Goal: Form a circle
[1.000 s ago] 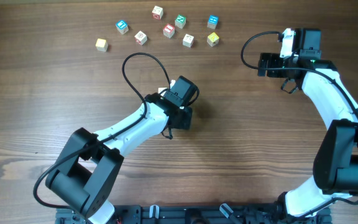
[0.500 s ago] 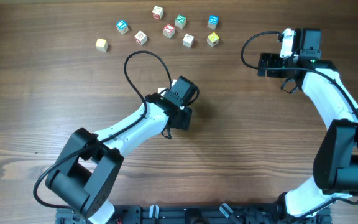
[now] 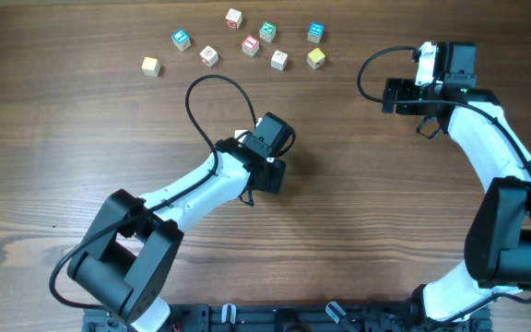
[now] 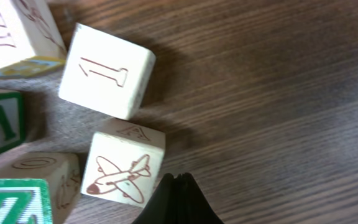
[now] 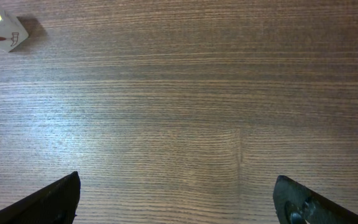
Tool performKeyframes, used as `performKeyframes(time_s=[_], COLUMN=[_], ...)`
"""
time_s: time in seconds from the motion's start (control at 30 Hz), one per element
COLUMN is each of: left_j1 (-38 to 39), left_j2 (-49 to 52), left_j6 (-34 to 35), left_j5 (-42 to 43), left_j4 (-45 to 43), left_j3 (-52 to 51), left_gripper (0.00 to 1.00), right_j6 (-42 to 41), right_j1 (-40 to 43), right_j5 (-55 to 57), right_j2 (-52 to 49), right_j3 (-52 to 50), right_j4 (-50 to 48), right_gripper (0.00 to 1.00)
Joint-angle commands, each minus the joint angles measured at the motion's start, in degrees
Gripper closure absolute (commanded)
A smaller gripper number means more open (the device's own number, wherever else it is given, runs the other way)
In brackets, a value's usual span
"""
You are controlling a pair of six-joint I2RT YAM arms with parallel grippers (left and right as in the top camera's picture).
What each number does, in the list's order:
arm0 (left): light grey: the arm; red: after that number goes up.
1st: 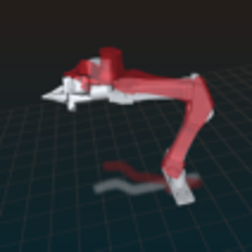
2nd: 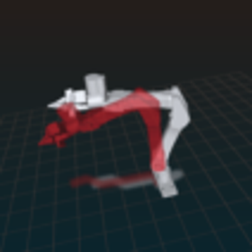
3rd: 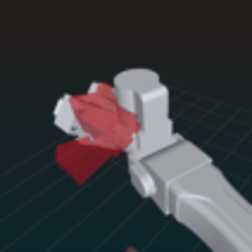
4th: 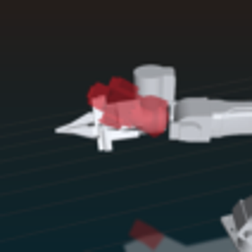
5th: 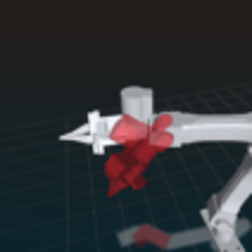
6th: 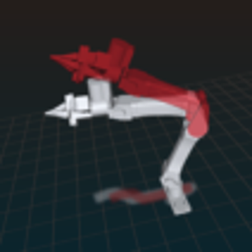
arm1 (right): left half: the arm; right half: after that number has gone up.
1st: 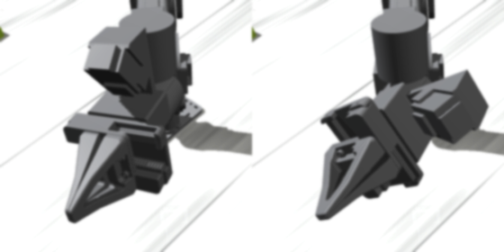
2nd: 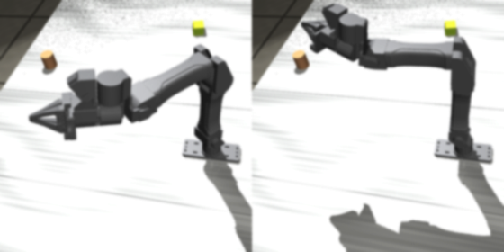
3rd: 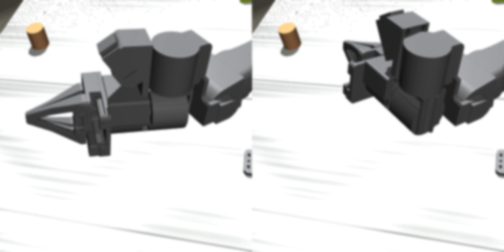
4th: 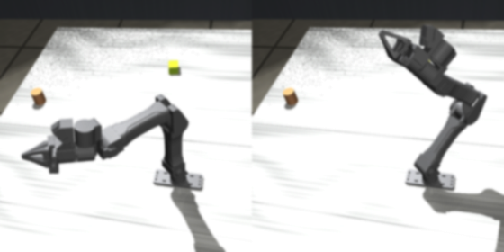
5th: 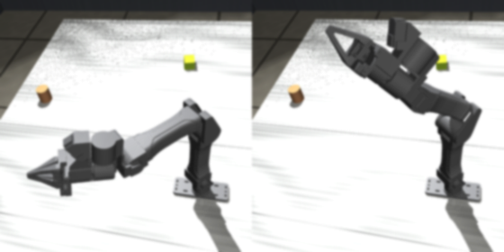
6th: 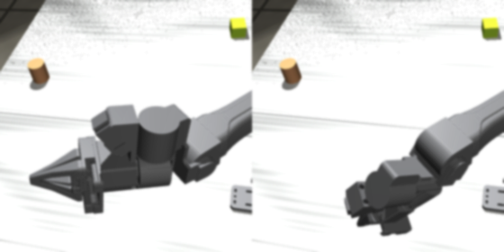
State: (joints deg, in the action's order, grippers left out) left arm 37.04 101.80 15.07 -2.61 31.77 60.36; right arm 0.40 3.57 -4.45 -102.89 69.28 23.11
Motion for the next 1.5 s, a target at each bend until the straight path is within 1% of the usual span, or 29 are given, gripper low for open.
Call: performKeyframes(time_s=[0.0, 0.07, 0.17, 0.27, 0.33, 0.37, 0.4, 0.53, 0.73, 0.87, 1.0, 1.37, 1.47], left_j1=[0.1, -0.1, -0.7, -1.4, -1.4, -1.4, -1.4, -1.4, -1.4, -1.4, -1.5, -1.5, -1.5], left_j2=[-3.0, -4.3, -4.4, -4.3, -4.3, -4.3, -4.3, -4.3, -4.3, -4.3, -4.3, -4.3, -4.3], left_j6=[1.4, 3.2, 10.0, 17.6, 20.5, 20.8, 21.5, 21.4, 21.4, 21.4, 21.4, 21.4, 21.4], left_j5=[1.9, 1.6, -2.9, -3.1, -3.3, -3.5, -5.3, -9.9, -10.8, -13.1, -13.2, -13.1, -13.0], left_j4=[1.0, 2.3, 6.4, 9.4, 9.7, 8.9, 7.4, 3.3, 0.1, -1.0, -2.8, -3.3, -1.9], left_j3=[-0.4, -0.4, -0.4, -0.5, -1.4, -2.4, -4.1, -6.1, -6.1, -6.1, -6.1, -6.1, -6.1], left_gripper=[0.96, 0.96, 0.96, 0.96, 0.96, 0.96, 0.96, 0.96, 0.96, 0.96, 0.95, 0.94, 0.94], right_j6=[-0.6, -0.6, -0.6, -0.5, -0.6, -0.6, -0.6, -0.6, -0.5, -0.6, -0.6, -0.6, -0.6], right_j1=[-0.1, -0.1, -0.1, -0.1, -0.1, -0.1, -0.1, -0.1, -0.1, -0.1, -0.1, -0.1, -0.1], right_j5=[0.0, 0.0, 0.0, 0.0, 0.0, 0.0, 0.0, 0.0, 0.0, 0.0, 0.0, 0.0, 0.0], right_j2=[-0.4, -0.4, -0.4, -0.4, -0.4, -0.4, -0.4, -0.4, -0.4, -0.4, -0.4, -0.4, -0.4], right_j3=[0.8, 0.8, 0.8, 0.8, 0.8, 0.8, 0.8, 0.8, 0.8, 0.8, 0.8, 0.8, 0.8], right_j4=[-0.2, -0.2, -0.2, -0.2, -0.2, -0.2, -0.2, -0.2, -0.1, -0.2, -0.2, -0.2, -0.2], right_gripper=[0.00, 0.00, 0.00, 0.00, 0.00, 0.00, 0.00, 0.00, 0.00, 0.00, 0.00, 0.00, 0.00])
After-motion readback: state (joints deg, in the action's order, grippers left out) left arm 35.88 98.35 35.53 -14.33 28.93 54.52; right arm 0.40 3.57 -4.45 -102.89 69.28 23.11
